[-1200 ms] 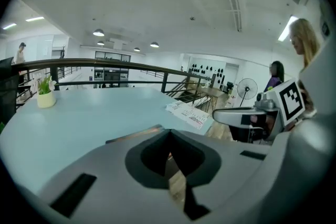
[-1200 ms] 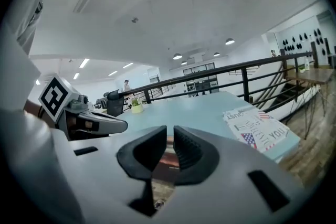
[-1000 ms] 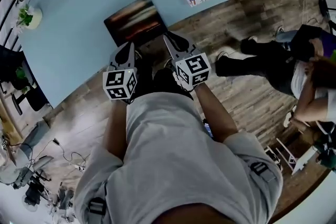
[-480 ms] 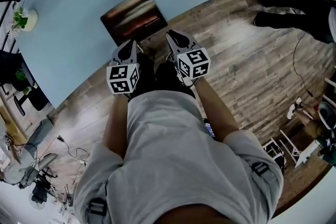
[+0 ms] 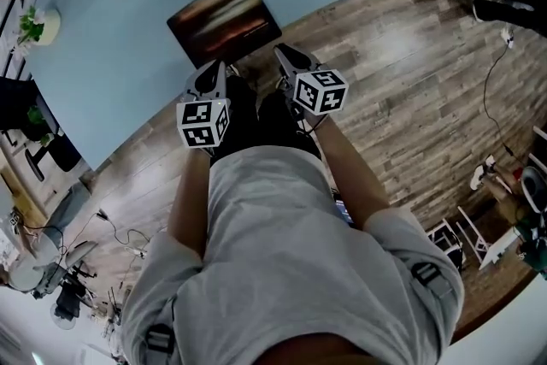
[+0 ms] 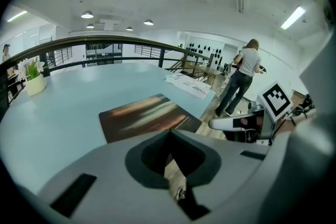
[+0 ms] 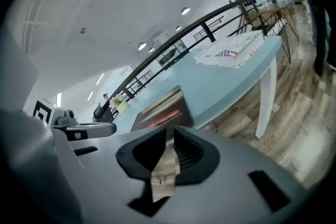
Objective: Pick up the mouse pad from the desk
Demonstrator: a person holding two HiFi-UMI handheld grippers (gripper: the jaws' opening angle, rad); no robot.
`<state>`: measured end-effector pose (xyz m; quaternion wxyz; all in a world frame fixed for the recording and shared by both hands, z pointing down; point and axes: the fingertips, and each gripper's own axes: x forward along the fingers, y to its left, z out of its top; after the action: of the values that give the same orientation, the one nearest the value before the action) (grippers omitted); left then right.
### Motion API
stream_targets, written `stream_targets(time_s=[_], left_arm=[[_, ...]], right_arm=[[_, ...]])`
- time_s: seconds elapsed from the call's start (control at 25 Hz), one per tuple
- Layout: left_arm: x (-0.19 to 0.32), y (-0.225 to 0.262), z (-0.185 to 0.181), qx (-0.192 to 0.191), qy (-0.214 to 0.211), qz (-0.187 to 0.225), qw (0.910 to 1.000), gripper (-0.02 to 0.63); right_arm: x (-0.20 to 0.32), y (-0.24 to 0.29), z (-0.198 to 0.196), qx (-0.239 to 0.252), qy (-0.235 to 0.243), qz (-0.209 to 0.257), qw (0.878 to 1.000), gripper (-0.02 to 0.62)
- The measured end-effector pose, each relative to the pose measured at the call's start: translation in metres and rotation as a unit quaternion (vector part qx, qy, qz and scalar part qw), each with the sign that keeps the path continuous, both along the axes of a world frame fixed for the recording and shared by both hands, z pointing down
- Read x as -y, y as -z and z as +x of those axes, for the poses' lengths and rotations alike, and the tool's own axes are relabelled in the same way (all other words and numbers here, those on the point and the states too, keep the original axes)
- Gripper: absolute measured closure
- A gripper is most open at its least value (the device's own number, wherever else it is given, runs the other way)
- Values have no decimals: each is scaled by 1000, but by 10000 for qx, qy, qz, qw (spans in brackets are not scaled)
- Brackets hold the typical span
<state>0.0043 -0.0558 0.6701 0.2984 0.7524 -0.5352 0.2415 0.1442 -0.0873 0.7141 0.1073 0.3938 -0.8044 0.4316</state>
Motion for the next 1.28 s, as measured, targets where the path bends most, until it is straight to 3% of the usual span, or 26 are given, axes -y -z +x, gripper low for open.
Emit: stream_targets(time_s=[0.56, 1.28], left_arm=[[14, -5, 3, -44, -262, -119, 9996, 594], [23, -2, -7, -87, -207, -121, 9997, 594]], right_arm=[[16, -25, 11, 594, -858, -687, 9922, 511], [30, -39, 5, 838, -1067, -958, 9861, 477]])
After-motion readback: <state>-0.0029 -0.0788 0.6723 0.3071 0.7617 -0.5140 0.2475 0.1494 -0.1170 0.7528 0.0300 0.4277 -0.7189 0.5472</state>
